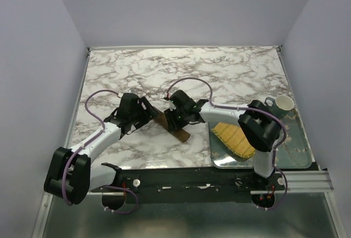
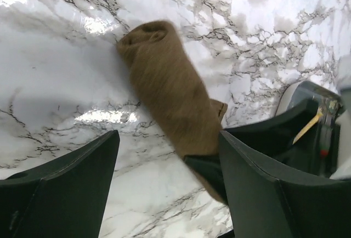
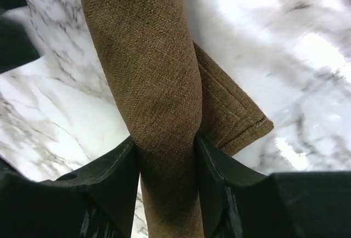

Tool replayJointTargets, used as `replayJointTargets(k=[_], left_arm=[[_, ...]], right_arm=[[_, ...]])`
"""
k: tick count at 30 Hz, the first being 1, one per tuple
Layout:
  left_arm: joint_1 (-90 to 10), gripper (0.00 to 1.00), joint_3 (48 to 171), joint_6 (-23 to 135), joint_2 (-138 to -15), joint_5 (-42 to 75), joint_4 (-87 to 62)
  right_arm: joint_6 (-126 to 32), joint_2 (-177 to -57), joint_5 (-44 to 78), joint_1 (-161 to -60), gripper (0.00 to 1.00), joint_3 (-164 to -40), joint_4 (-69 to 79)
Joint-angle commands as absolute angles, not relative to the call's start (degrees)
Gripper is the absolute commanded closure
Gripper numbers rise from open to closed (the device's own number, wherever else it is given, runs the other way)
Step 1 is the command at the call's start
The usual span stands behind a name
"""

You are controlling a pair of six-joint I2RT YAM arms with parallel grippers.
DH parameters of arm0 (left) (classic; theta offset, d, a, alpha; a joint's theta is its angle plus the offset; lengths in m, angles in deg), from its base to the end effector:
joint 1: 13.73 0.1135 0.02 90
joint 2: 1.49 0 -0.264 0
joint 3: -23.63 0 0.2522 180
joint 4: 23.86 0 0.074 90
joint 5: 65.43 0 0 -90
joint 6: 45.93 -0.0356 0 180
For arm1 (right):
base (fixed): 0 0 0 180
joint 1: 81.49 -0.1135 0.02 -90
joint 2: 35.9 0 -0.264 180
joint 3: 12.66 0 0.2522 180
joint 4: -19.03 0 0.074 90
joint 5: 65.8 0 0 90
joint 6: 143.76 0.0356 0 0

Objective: Fold the napkin, place the utensils inside, and roll it up
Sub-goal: Roll the napkin with the utensil

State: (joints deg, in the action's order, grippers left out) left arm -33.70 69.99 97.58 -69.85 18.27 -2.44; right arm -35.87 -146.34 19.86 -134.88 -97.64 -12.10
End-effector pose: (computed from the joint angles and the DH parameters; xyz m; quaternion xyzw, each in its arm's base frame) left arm 0.2204 -0.0842 0.1892 -0.2438 0.8844 -0.2766 0.2862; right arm 0.2365 0.3228 0.1611 -0.3022 0.9082 0.1968 0.2123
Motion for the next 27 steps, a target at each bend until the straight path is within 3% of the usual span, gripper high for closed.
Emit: replayJointTargets(k=[1,8,14,23,27], left_arm=[[-33.07,0.18,70.0,96.62,-70.74,15.0,-3.16],[-33.24,0.17,73.42,96.89,-76.99,12.97,-4.21],[-33.33,0.16,74.92,96.98,-79.45,14.81,-4.92],[-33.33,0.26,75.36,95.84,-84.82,16.31,-6.06],[-33.33,0.35,74.83,94.78,-84.73,17.28,-5.88]], right_arm=[[-35.57,-149.19,-4.32,-127.99,0.5,-93.83,-6.87],[-37.32,-155.6,-24.37,-121.49,0.5,-96.03,-5.63],[-39.78,-159.3,-33.71,-118.94,0.5,-97.35,-5.72],[-41.28,-158.97,-29.17,-118.67,0.48,-99.37,-9.58],[-40.84,-153.35,-17.41,-119.19,0.36,-99.98,-14.05]])
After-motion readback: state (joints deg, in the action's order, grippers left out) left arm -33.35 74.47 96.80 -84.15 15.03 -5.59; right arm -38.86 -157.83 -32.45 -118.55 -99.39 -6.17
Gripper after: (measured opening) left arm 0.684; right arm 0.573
